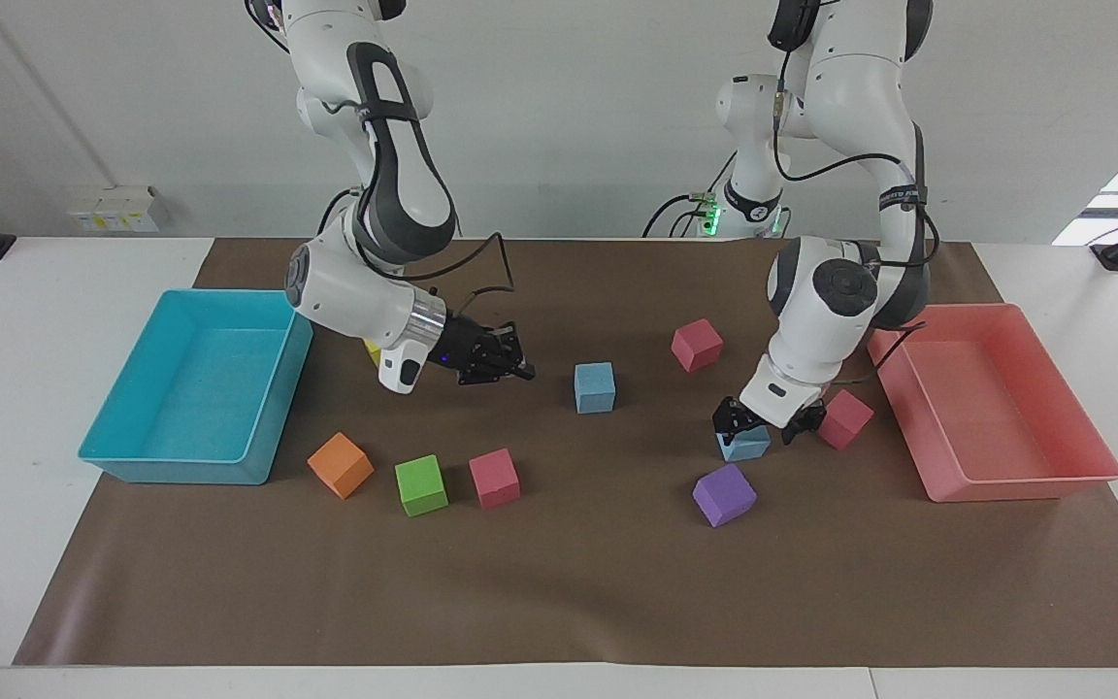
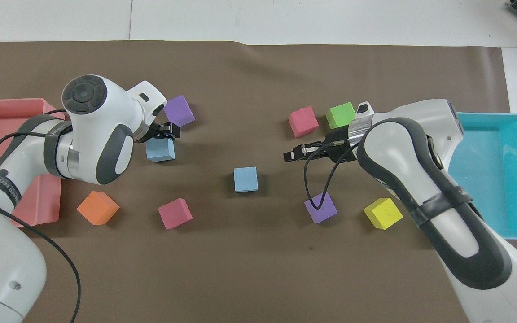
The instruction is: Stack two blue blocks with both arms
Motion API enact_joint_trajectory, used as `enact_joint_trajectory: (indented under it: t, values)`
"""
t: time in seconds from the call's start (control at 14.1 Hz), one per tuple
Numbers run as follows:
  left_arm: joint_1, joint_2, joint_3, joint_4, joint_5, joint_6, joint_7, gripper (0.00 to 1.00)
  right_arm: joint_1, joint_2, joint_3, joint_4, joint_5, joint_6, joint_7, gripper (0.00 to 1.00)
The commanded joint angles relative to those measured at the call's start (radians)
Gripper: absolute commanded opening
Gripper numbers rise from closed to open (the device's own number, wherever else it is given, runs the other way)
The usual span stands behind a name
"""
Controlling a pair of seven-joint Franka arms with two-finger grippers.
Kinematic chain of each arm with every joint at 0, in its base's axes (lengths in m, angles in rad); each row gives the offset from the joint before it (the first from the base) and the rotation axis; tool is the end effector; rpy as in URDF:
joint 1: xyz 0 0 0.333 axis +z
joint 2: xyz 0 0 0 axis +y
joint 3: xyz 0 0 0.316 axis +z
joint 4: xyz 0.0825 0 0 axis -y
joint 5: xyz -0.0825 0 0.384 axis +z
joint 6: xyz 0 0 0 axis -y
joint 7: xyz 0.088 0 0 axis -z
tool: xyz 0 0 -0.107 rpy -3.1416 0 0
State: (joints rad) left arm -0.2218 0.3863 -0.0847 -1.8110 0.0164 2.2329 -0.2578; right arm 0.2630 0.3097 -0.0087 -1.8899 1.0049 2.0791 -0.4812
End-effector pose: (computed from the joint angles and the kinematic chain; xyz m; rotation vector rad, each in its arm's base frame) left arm 0.6179 -0.1908 0.3333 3.1120 -0.0805 0.0473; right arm 0.5914 0.1982 0.3518 -2.2937 -0.1837 0.0160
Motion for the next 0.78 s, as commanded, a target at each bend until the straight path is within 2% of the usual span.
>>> enact_joint_trajectory:
  t: [0.0, 0.21, 0.28, 0.43, 0.5, 0.71]
  values:
    - [-0.027, -0.013, 0.013, -0.057, 0.023, 0.034, -0.021, 1.0, 0.005, 0.046, 0.007, -0.002, 0.087, 0.022, -0.034, 0.0]
    - [-0.021, -0.015, 0.013, -0.064, 0.023, 0.037, -0.021, 1.0, 0.01, 0.054, 0.007, -0.018, 0.095, 0.016, -0.03, 0.0]
    - [-0.019, -0.018, 0.013, -0.071, 0.023, 0.033, -0.021, 0.98, 0.015, 0.051, 0.007, -0.029, 0.098, 0.019, -0.027, 0.0]
    - [-0.025, -0.02, 0.013, -0.094, 0.023, 0.04, -0.021, 0.87, 0.024, 0.075, 0.007, -0.041, 0.133, 0.022, -0.027, 0.0]
    - [-0.025, -0.02, 0.013, -0.096, 0.023, 0.033, -0.02, 0.73, 0.041, 0.087, 0.007, -0.04, 0.144, 0.035, -0.027, 0.0]
    - [-0.03, -0.021, 0.014, -0.093, 0.023, 0.018, -0.024, 0.19, 0.056, 0.114, 0.007, -0.041, 0.146, 0.061, -0.028, 0.0]
